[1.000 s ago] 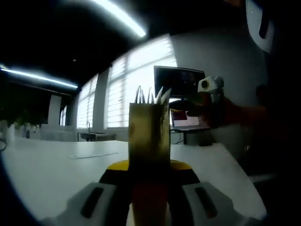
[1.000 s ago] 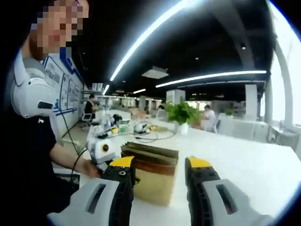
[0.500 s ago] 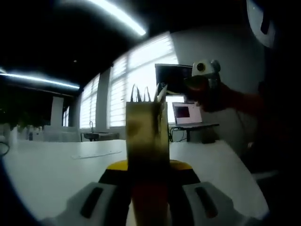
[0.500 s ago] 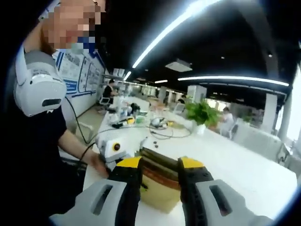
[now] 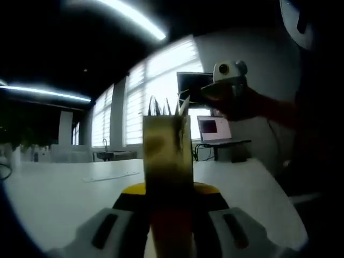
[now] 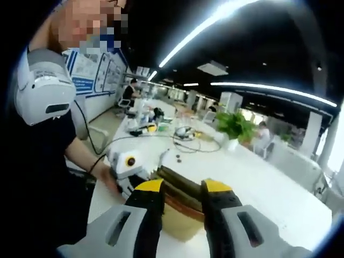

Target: Extract single mask from mask box in order stack masks on table

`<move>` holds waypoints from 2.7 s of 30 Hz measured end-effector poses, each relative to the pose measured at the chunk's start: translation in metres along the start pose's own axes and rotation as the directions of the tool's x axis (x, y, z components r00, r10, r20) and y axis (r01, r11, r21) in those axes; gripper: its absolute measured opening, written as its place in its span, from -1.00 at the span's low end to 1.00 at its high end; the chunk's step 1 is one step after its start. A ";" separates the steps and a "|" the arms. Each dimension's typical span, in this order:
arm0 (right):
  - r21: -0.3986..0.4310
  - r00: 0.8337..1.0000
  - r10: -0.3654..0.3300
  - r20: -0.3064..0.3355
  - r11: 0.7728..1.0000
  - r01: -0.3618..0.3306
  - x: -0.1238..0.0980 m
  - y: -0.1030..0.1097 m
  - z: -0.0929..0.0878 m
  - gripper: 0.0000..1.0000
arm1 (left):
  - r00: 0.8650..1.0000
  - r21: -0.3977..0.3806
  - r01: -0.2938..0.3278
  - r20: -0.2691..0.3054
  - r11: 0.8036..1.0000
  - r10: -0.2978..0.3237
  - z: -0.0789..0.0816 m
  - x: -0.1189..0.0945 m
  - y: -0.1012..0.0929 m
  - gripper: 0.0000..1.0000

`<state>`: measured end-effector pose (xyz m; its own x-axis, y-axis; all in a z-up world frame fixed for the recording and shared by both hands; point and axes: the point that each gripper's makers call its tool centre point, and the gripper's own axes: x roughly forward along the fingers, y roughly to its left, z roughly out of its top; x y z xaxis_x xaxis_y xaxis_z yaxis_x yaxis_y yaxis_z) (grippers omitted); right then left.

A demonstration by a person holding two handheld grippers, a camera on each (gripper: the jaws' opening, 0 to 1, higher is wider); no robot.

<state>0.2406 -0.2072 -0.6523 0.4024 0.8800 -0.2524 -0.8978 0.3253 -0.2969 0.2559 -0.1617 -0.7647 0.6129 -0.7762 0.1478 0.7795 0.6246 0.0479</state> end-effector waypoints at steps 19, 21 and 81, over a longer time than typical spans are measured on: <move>-0.220 0.976 0.069 -0.205 0.969 -0.115 0.010 0.003 -0.014 -0.60 | 1.000 0.007 0.001 0.000 1.000 -0.001 0.002 0.001 -0.003 -0.37; -0.241 0.973 0.082 -0.217 0.961 -0.135 0.012 0.005 -0.012 -0.60 | 1.000 0.007 0.000 0.000 1.000 0.000 0.001 0.001 -0.002 -0.37; -0.423 0.774 0.161 -0.613 0.760 -0.493 0.033 0.015 -0.039 -0.88 | 1.000 0.024 0.000 -0.002 1.000 0.000 0.001 0.000 0.000 -0.37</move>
<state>0.2475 -0.1871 -0.7004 0.2769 0.5210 -0.8074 -0.8051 -0.3329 -0.4909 0.2560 -0.1620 -0.7642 0.6130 -0.7764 0.1462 0.7762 0.6263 0.0716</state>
